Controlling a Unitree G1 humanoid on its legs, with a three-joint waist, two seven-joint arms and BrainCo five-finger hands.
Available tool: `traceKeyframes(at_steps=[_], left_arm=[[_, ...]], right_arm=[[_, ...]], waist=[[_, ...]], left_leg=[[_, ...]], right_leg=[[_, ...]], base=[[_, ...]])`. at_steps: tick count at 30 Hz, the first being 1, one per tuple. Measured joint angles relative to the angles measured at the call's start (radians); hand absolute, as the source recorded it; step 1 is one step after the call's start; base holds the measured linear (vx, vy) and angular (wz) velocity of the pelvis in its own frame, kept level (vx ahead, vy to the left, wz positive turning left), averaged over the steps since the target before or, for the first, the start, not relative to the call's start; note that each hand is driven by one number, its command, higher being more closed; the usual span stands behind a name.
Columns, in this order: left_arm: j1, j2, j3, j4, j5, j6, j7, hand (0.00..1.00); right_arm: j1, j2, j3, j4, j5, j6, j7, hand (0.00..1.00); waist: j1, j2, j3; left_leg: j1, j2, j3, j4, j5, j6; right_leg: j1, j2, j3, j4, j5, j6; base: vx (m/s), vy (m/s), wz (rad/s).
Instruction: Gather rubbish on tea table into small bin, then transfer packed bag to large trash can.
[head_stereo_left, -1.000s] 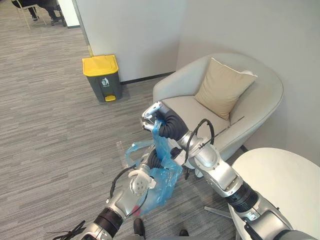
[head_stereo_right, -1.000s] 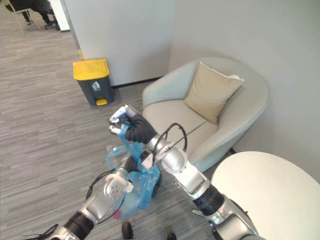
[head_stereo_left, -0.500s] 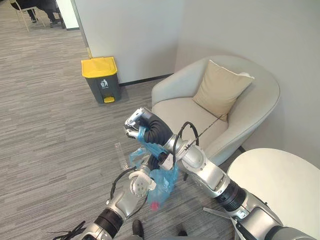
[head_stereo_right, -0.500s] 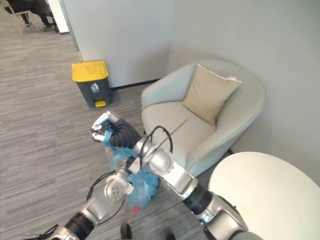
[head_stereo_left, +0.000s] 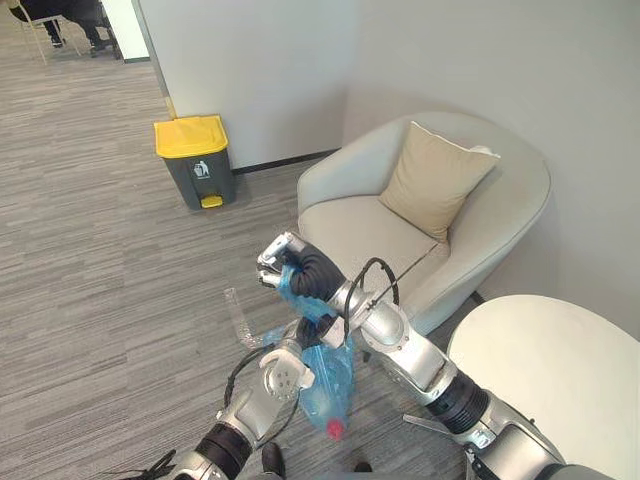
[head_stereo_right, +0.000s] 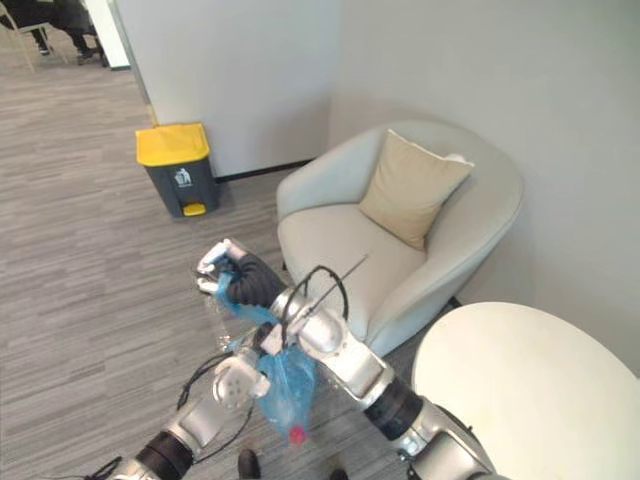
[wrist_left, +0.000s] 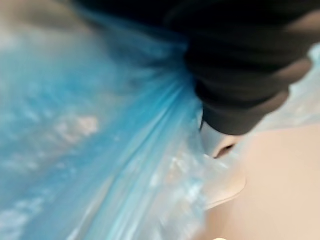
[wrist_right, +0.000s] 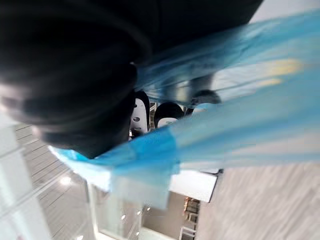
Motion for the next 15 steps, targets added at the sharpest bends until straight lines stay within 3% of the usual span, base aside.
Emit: traceKeyframes(at_steps=[9,10,15], left_arm=[[0.054,-0.002,0.084,-0.017,-0.072,0.001,0.007,1.00],[0.059,-0.001,0.089,-0.030,-0.077,0.001,0.011,1.00],[0.068,0.002,0.113,-0.079,-0.104,0.001,0.019,1.00]], right_arm=[[0.130,-0.039,-0.070,0.043,-0.159,-0.001,-0.007,1.00],[0.147,-0.048,-0.080,0.043,-0.191,-0.001,-0.010,0.00],[0.185,-0.076,-0.129,0.082,-0.286,-0.002,-0.024,0.00]], waist=[[0.001,-0.001,0.000],[0.000,-0.002,0.001],[0.001,-0.002,0.001]], left_leg=[[-0.001,-0.002,-0.003,0.000,0.000,0.000],[-0.001,-0.002,-0.004,0.000,0.000,0.000],[-0.002,-0.003,-0.015,0.000,0.000,0.000]], right_leg=[[0.001,-0.002,-0.004,0.000,-0.006,0.006],[0.002,-0.002,-0.005,0.000,-0.007,0.006],[0.006,-0.004,-0.015,0.000,-0.009,0.008]], base=[[0.00,0.000,0.00],[0.00,0.000,0.00],[0.00,0.000,0.06]])
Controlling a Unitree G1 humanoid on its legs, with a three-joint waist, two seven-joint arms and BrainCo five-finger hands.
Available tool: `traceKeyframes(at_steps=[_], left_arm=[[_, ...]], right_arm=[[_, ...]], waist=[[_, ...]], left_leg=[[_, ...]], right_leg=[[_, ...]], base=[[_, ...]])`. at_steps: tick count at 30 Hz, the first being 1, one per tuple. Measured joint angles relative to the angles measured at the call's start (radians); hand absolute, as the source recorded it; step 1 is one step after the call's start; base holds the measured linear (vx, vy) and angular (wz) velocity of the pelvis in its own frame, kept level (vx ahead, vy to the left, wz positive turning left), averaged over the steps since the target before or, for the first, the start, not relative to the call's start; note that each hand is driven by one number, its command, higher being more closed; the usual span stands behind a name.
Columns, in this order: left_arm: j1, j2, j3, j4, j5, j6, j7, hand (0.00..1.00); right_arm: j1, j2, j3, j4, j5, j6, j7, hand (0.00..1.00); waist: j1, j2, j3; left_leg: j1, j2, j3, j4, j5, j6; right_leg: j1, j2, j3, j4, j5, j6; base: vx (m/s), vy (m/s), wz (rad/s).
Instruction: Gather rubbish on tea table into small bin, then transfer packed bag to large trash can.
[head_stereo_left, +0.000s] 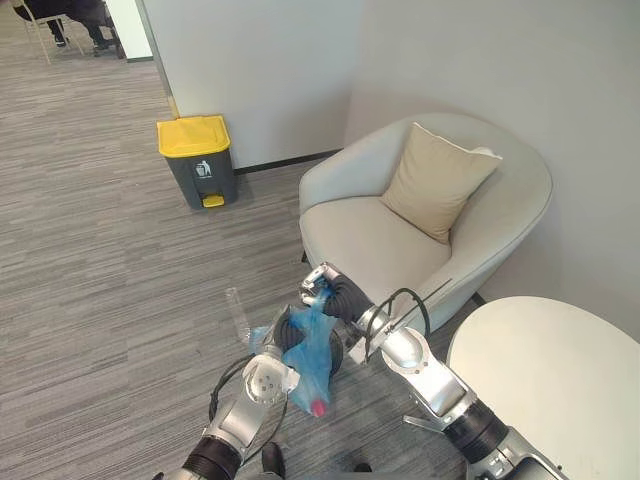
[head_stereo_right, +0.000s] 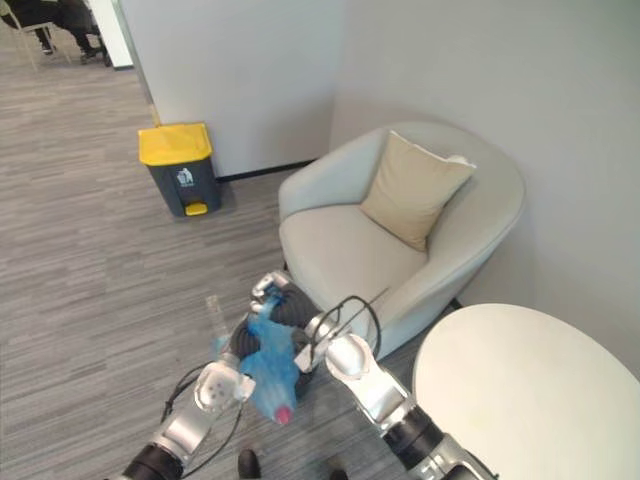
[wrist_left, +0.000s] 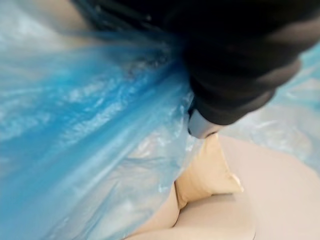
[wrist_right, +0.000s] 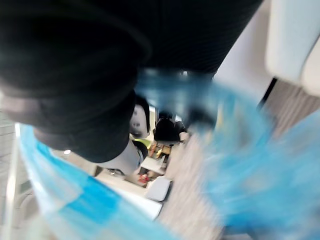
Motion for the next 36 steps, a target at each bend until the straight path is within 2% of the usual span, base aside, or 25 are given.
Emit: traceKeyframes(at_steps=[7,12,18,24,27,31,36], left_arm=[[0.025,0.001,0.026,-0.018,-0.008,-0.001,0.000,1.00],[0.047,0.002,0.075,-0.018,-0.008,-0.001,0.000,1.00],[0.114,-0.004,0.160,-0.018,-0.045,0.000,0.001,1.00],[0.171,-0.051,0.281,0.054,-0.138,0.001,0.008,1.00],[0.201,-0.088,0.333,0.106,-0.192,0.002,0.004,1.00],[0.209,-0.102,0.392,0.216,-0.233,0.004,-0.002,1.00],[0.216,-0.123,0.456,0.374,-0.252,0.006,-0.013,1.00]], right_arm=[[0.007,-0.040,-0.026,0.000,-0.104,-0.003,-0.034,0.00],[0.051,-0.083,-0.086,-0.001,-0.182,-0.024,-0.056,0.00],[0.155,-0.094,-0.195,-0.008,-0.184,-0.030,-0.073,0.00],[0.303,0.095,-0.389,0.033,-0.126,-0.027,-0.077,0.00],[0.326,0.195,-0.490,0.197,-0.013,-0.001,-0.075,0.00],[0.329,0.239,-0.553,0.415,0.062,0.026,-0.075,0.00],[0.326,0.246,-0.617,0.684,0.057,0.060,-0.078,0.00]], waist=[[0.000,-0.001,0.000],[0.002,-0.002,0.001],[0.003,-0.001,0.002],[-0.005,0.010,0.011],[-0.006,0.011,0.011],[-0.002,0.012,0.014],[0.009,0.017,0.033]], left_leg=[[0.000,-0.001,-0.004,0.000,0.000,0.000],[0.000,-0.002,-0.005,0.000,-0.002,0.000],[0.000,-0.003,-0.006,0.000,-0.005,-0.002],[0.002,-0.010,-0.024,0.000,-0.014,-0.005],[0.002,-0.018,-0.033,0.000,-0.025,0.001],[0.013,-0.027,-0.034,0.000,-0.034,-0.003],[0.056,-0.043,-0.031,0.000,-0.050,0.003]], right_leg=[[0.002,-0.001,-0.004,-0.001,-0.003,0.001],[0.003,-0.002,-0.005,-0.001,-0.004,0.001],[0.004,-0.003,-0.007,-0.001,-0.013,-0.007],[0.014,-0.007,-0.022,0.000,-0.027,-0.003],[0.017,-0.012,-0.026,0.003,-0.037,-0.001],[0.028,-0.019,-0.028,0.004,-0.044,0.007],[0.066,-0.031,-0.027,0.016,-0.060,0.008]], base=[[0.00,0.000,0.00],[0.00,0.000,0.00],[0.01,-0.001,0.00],[0.05,-0.005,0.08],[0.08,0.009,0.07],[0.09,0.004,0.02],[0.12,0.004,0.00]])
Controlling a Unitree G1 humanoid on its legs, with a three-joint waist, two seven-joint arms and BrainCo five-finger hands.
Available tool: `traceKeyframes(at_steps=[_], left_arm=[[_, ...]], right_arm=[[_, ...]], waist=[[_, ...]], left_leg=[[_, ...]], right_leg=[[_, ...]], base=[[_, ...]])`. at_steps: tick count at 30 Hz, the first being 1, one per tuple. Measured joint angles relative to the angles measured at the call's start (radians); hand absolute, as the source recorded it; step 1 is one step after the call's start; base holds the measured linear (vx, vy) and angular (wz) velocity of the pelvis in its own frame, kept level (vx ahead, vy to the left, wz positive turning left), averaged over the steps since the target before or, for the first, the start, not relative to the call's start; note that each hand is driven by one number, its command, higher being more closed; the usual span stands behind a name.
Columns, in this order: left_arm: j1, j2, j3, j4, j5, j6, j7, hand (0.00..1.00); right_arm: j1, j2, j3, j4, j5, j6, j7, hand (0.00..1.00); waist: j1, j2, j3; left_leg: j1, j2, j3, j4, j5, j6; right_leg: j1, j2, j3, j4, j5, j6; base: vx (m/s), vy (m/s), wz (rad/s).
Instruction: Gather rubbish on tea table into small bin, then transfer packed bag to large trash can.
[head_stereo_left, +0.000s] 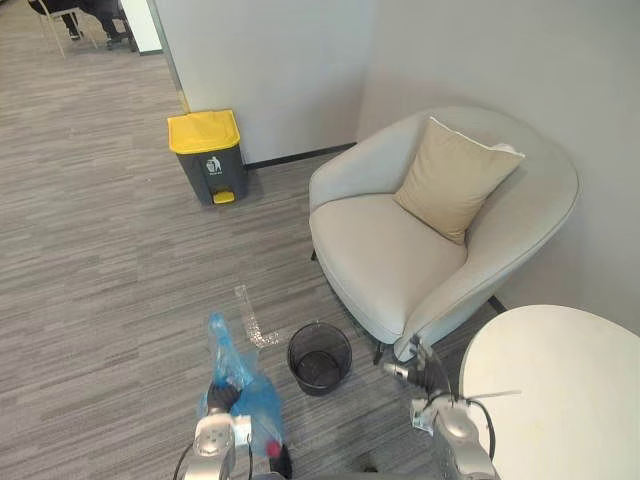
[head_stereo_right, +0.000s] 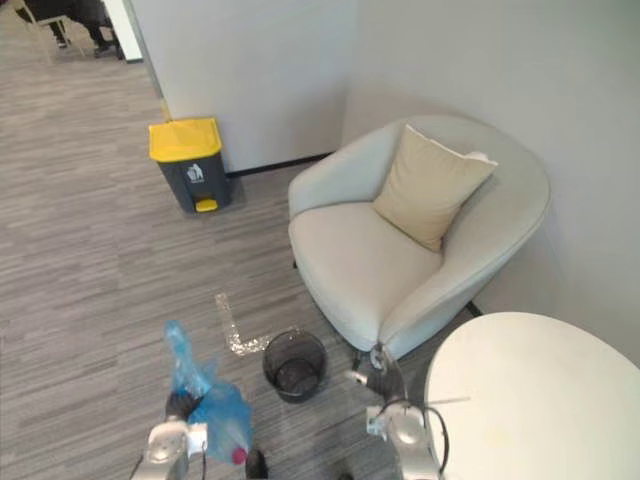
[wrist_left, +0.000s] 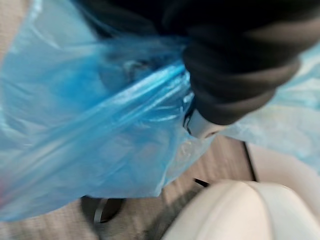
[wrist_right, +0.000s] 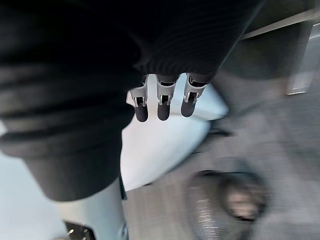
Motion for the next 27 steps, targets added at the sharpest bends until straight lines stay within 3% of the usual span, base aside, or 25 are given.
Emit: traceKeyframes(at_steps=[3,9,12,19,21,23,24,27], left_arm=[[-0.002,-0.002,0.037,0.108,-0.009,0.009,-0.010,1.00],[-0.008,-0.007,0.094,0.242,-0.007,0.024,-0.013,1.00],[-0.021,-0.016,0.116,0.264,0.000,0.024,-0.014,1.00],[-0.043,-0.038,0.156,0.276,0.013,0.021,-0.026,1.00],[-0.057,-0.044,0.155,0.276,0.015,0.021,-0.028,1.00],[-0.070,-0.049,0.157,0.266,0.023,0.021,-0.027,1.00],[-0.083,-0.054,0.159,0.252,0.028,0.022,-0.026,1.00],[-0.075,-0.061,0.162,0.211,0.030,0.021,-0.025,1.00]], right_arm=[[-0.025,0.000,-0.057,0.150,-0.003,0.028,-0.025,0.00],[-0.042,-0.003,-0.110,0.271,-0.039,0.043,-0.060,0.00],[-0.048,-0.005,-0.121,0.273,-0.040,0.050,-0.075,0.00],[-0.068,0.006,-0.122,0.262,-0.047,0.060,-0.089,0.00],[-0.084,0.020,-0.116,0.241,-0.071,0.061,-0.102,0.00],[-0.081,0.039,-0.116,0.208,-0.078,0.064,-0.111,0.00],[-0.081,0.050,-0.112,0.203,-0.078,0.066,-0.114,0.00],[-0.073,0.070,-0.101,0.202,-0.077,0.069,-0.114,0.00]], waist=[[0.001,0.000,0.010],[0.006,0.005,0.038],[0.006,0.017,0.051],[0.012,0.011,0.079],[0.018,0.003,0.094],[0.016,-0.002,0.096],[0.016,-0.013,0.100],[0.024,-0.034,0.091]], left_leg=[[0.002,-0.004,0.001,0.000,-0.002,0.000],[0.046,-0.001,0.015,0.000,-0.011,-0.006],[0.062,0.000,0.035,0.000,-0.018,-0.009],[0.105,0.001,0.120,0.000,-0.039,-0.005],[0.098,0.005,0.144,0.006,-0.044,-0.006],[0.063,0.013,0.139,0.021,-0.036,0.023],[0.029,0.015,0.128,0.060,-0.041,0.029],[-0.011,0.013,0.066,0.157,-0.060,0.033]], right_leg=[[0.001,-0.001,0.000,0.000,-0.002,-0.001],[0.033,0.000,0.016,0.009,-0.014,-0.004],[0.030,0.000,0.041,0.020,-0.020,-0.001],[0.005,-0.002,0.118,0.077,-0.024,0.005],[-0.043,-0.008,0.120,0.139,-0.034,0.014],[-0.097,-0.016,0.111,0.231,-0.056,0.015],[-0.149,-0.032,0.093,0.390,-0.116,0.006],[-0.136,-0.074,0.091,0.612,-0.184,0.023]], base=[[0.07,0.002,-0.02],[0.03,-0.005,-0.09],[-0.03,0.022,-0.21],[-0.02,0.038,-0.35],[-0.02,0.020,-0.31],[-0.02,-0.009,0.17],[-0.04,-0.040,0.52],[0.03,-0.168,0.66]])
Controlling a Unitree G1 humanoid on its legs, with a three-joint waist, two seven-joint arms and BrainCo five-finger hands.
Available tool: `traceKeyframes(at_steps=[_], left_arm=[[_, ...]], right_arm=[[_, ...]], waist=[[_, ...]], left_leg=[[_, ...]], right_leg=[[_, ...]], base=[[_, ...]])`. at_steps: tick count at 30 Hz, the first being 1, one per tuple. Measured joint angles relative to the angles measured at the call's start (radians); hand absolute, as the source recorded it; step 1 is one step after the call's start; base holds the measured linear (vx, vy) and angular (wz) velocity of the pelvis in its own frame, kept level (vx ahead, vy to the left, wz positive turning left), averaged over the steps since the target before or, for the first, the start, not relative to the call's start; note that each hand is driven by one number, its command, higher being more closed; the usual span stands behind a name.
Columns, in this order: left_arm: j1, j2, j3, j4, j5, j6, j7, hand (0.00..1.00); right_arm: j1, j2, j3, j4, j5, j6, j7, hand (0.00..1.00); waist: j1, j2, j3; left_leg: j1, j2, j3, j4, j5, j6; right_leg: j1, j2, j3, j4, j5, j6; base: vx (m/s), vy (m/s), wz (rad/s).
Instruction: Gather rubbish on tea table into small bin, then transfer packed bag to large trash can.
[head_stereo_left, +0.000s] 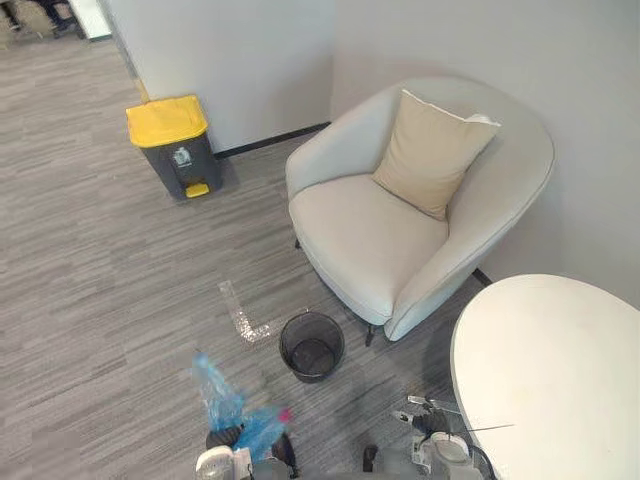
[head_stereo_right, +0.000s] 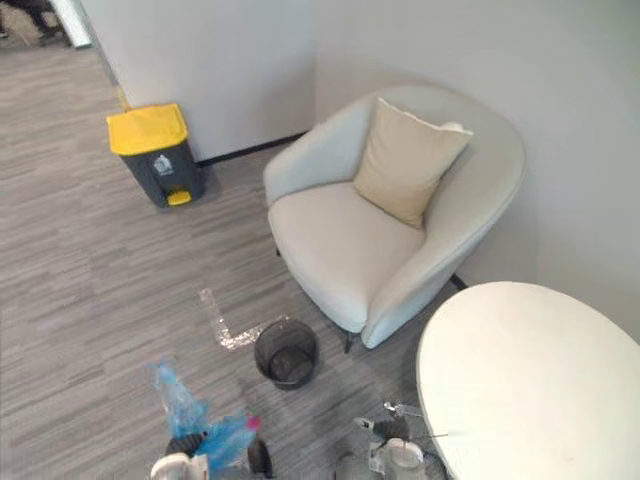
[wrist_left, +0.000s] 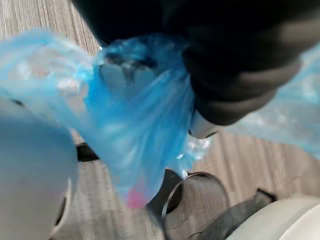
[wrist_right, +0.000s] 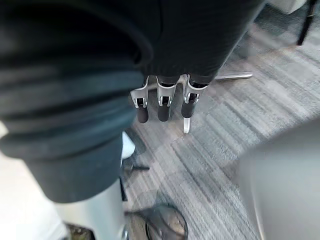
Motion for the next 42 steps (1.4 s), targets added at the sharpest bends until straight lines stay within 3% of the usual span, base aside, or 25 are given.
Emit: traceKeyframes(at_steps=[2,3,4,5,6,8,9,11,12,13,14,18,20,21,27,30,31,32,34,35,36,37,38,40,42], left_arm=[[-0.003,-0.005,0.004,-0.022,-0.001,0.000,0.001,1.00],[-0.005,-0.013,0.005,-0.029,-0.001,-0.001,0.001,1.00],[-0.002,-0.027,0.004,-0.040,-0.001,-0.003,0.003,1.00],[-0.002,-0.035,0.002,-0.039,-0.001,-0.003,0.004,1.00],[-0.001,-0.053,0.000,-0.036,-0.002,-0.002,0.015,1.00],[0.000,-0.060,-0.011,-0.034,-0.004,0.000,0.018,1.00],[0.010,-0.065,-0.012,-0.035,-0.004,0.002,0.018,1.00],[0.005,-0.063,0.000,-0.043,-0.003,0.002,0.018,1.00],[0.005,-0.063,0.001,-0.046,-0.001,0.002,0.018,1.00],[0.005,-0.063,0.001,-0.046,-0.001,0.002,0.019,1.00],[-0.005,-0.065,-0.014,-0.042,0.000,0.003,0.017,1.00],[-0.023,-0.060,-0.018,-0.034,0.001,0.007,0.017,1.00],[-0.027,-0.054,-0.019,-0.036,0.001,0.006,0.018,1.00],[-0.018,-0.027,-0.045,-0.033,0.002,0.008,0.018,1.00],[-0.022,0.008,-0.100,0.028,0.020,0.009,0.017,1.00],[-0.011,0.030,-0.099,0.058,0.020,0.010,0.017,1.00],[-0.009,0.046,-0.088,0.061,0.019,0.008,0.017,1.00],[-0.009,0.045,-0.086,0.061,0.019,0.006,0.018,1.00],[0.001,0.042,-0.082,0.073,0.019,0.005,0.017,1.00],[-0.007,0.032,-0.052,0.067,0.019,0.008,0.017,1.00],[-0.010,0.026,-0.035,0.061,0.019,0.007,0.017,1.00],[-0.021,0.024,-0.017,0.066,0.017,0.012,0.019,1.00],[-0.033,0.027,-0.027,0.067,0.014,0.013,0.018,1.00],[-0.042,0.036,-0.037,0.076,0.008,0.013,0.015,1.00],[-0.047,0.025,-0.034,0.075,0.005,0.014,0.017,1.00]], right_arm=[[-0.003,0.007,0.006,-0.009,0.001,0.000,-0.001,0.00],[-0.008,0.007,0.006,-0.023,0.001,0.000,-0.002,0.00],[-0.026,0.005,0.006,-0.036,0.002,-0.002,-0.006,0.00],[-0.036,0.004,0.007,-0.037,0.002,-0.002,-0.010,0.00],[-0.044,-0.003,0.007,-0.039,0.007,-0.001,-0.018,0.00],[-0.019,-0.008,0.007,-0.043,0.008,0.002,-0.029,0.00],[-0.001,-0.008,0.007,-0.036,0.008,0.008,-0.035,0.00],[-0.006,-0.009,0.005,-0.027,0.010,0.012,-0.041,0.00],[-0.006,-0.009,0.005,-0.027,0.010,0.012,-0.041,0.00],[-0.007,-0.009,0.005,-0.027,0.010,0.012,-0.041,0.00],[-0.010,-0.008,-0.001,-0.027,0.009,0.011,-0.041,0.00],[-0.008,0.010,-0.056,-0.027,0.010,0.012,-0.043,0.00],[-0.008,0.024,-0.082,-0.025,0.011,0.015,-0.044,0.00],[-0.003,0.033,-0.075,-0.015,0.013,0.017,-0.041,0.00],[-0.008,0.035,-0.111,0.056,0.008,0.026,-0.050,0.00],[-0.010,0.036,-0.120,0.059,0.005,0.029,-0.051,0.00],[-0.005,0.037,-0.144,0.065,0.002,0.034,-0.054,0.00],[-0.002,0.033,-0.149,0.063,0.002,0.034,-0.056,0.00],[-0.003,0.035,-0.149,0.060,0.002,0.033,-0.056,0.00],[0.001,0.034,-0.155,0.045,0.002,0.035,-0.054,0.00],[-0.001,0.031,-0.161,0.041,0.002,0.031,-0.053,0.00],[-0.013,0.033,-0.173,0.037,0.002,0.022,-0.052,0.00],[-0.011,0.035,-0.176,0.026,0.002,0.021,-0.055,0.00],[-0.003,0.039,-0.192,0.031,0.002,0.018,-0.057,0.00],[0.029,0.039,-0.213,0.022,0.013,0.017,-0.059,0.00]], waist=[[0.025,-0.021,-0.012],[0.035,-0.014,-0.009],[0.049,0.018,-0.005],[0.050,0.029,-0.003],[0.039,0.067,0.000],[0.031,0.085,0.005],[0.031,0.093,-0.002],[0.033,0.074,0.009],[0.034,0.068,0.010],[0.032,0.067,0.009],[0.027,0.065,0.009],[0.023,0.060,0.011],[0.025,0.042,0.005],[0.025,0.015,-0.010],[0.017,-0.004,-0.031],[0.016,0.003,-0.032],[0.014,-0.027,-0.021],[0.015,-0.036,-0.023],[0.015,-0.020,-0.023],[0.006,-0.014,-0.001],[0.006,-0.008,0.007],[0.003,0.012,0.017],[-0.004,0.015,0.024],[-0.020,-0.009,0.028],[-0.024,-0.026,0.023]], left_leg=[[-0.046,0.006,-0.022,0.050,0.000,-0.005],[-0.054,0.016,-0.027,0.053,0.008,-0.017],[-0.082,0.045,-0.037,0.066,0.024,-0.038],[-0.095,0.054,-0.044,0.070,0.031,-0.043],[-0.125,0.068,-0.078,0.075,0.052,-0.053],[-0.129,0.077,-0.115,0.035,0.075,-0.058],[-0.128,0.086,-0.104,0.006,0.061,-0.080],[-0.134,0.090,-0.047,0.056,0.053,-0.065],[-0.132,0.087,-0.021,0.165,0.028,-0.038],[-0.130,0.086,-0.014,0.197,-0.014,-0.035],[-0.129,0.093,-0.001,0.297,-0.116,-0.028],[-0.093,0.126,0.087,0.367,-0.252,-0.051],[-0.086,0.088,0.091,0.318,-0.242,-0.038],[-0.057,0.025,0.085,0.216,-0.200,-0.018],[0.010,-0.074,0.035,-0.025,-0.087,0.000],[0.050,-0.107,0.032,-0.116,-0.050,0.006],[0.085,-0.160,-0.001,-0.135,-0.066,0.038],[0.083,-0.169,-0.027,-0.116,-0.070,0.043],[0.098,-0.178,-0.059,-0.137,-0.075,0.050],[0.104,-0.166,-0.093,-0.115,-0.110,0.094],[0.100,-0.157,-0.101,-0.101,-0.115,0.095],[0.082,-0.113,-0.147,-0.059,-0.130,0.102],[0.086,-0.085,-0.190,-0.059,-0.136,0.099],[0.107,-0.091,-0.237,-0.072,-0.142,0.088],[0.148,-0.129,-0.283,-0.043,-0.205,0.061]], right_leg=[[0.034,0.009,0.016,-0.064,-0.046,-0.006],[0.045,0.018,0.008,-0.108,-0.057,-0.009],[0.082,0.048,-0.019,-0.212,-0.067,-0.022],[0.092,0.058,-0.032,-0.241,-0.074,-0.033],[0.090,0.081,-0.068,-0.261,-0.065,-0.051],[0.085,0.095,-0.119,-0.258,-0.060,-0.060],[0.084,0.096,-0.154,-0.264,-0.054,-0.075],[0.076,0.067,-0.187,-0.271,-0.039,-0.094],[0.074,0.045,-0.208,-0.274,-0.030,-0.093],[0.072,0.038,-0.219,-0.275,-0.026,-0.090],[0.063,0.017,-0.259,-0.283,-0.007,-0.083],[0.067,-0.025,-0.341,-0.282,0.019,-0.051],[0.069,-0.035,-0.344,-0.303,0.037,-0.028],[0.078,-0.059,-0.326,-0.352,0.056,-0.019],[0.107,-0.066,-0.288,-0.461,0.152,-0.010],[0.114,-0.076,-0.282,-0.471,0.128,0.016],[0.099,-0.146,-0.307,-0.363,0.046,0.037],[0.102,-0.162,-0.309,-0.327,0.018,0.023],[0.118,-0.159,-0.299,-0.291,0.034,-0.027],[0.047,-0.161,-0.256,-0.108,0.091,-0.124],[-0.018,-0.157,-0.234,-0.025,0.092,-0.155],[-0.096,-0.069,-0.187,0.030,0.042,-0.105],[-0.130,0.013,-0.185,-0.024,0.025,-0.081],[-0.151,0.066,-0.182,-0.100,0.028,-0.074],[-0.153,0.074,-0.175,-0.154,0.043,-0.099]], base=[[-0.04,-0.209,0.45],[-0.12,-0.208,0.09],[-0.14,-0.189,-0.01],[-0.22,-0.216,0.18],[-0.25,-0.158,0.60],[-0.31,-0.152,0.75],[-0.19,-0.083,0.52],[-0.17,-0.039,0.52],[-0.19,-0.017,0.50],[-0.16,0.058,0.81],[-0.11,0.102,0.75],[-0.07,0.189,0.77],[-0.08,0.224,0.35],[-0.07,0.145,0.19],[-0.06,0.156,0.30],[0.01,0.041,0.04],[0.13,0.049,0.49],[0.15,0.044,0.60],[0.18,0.034,0.37],[0.17,0.082,0.38],[0.20,0.080,0.55],[0.19,0.041,0.61],[0.24,0.022,0.82],[0.26,-0.019,0.98],[0.36,-0.066,1.07]])
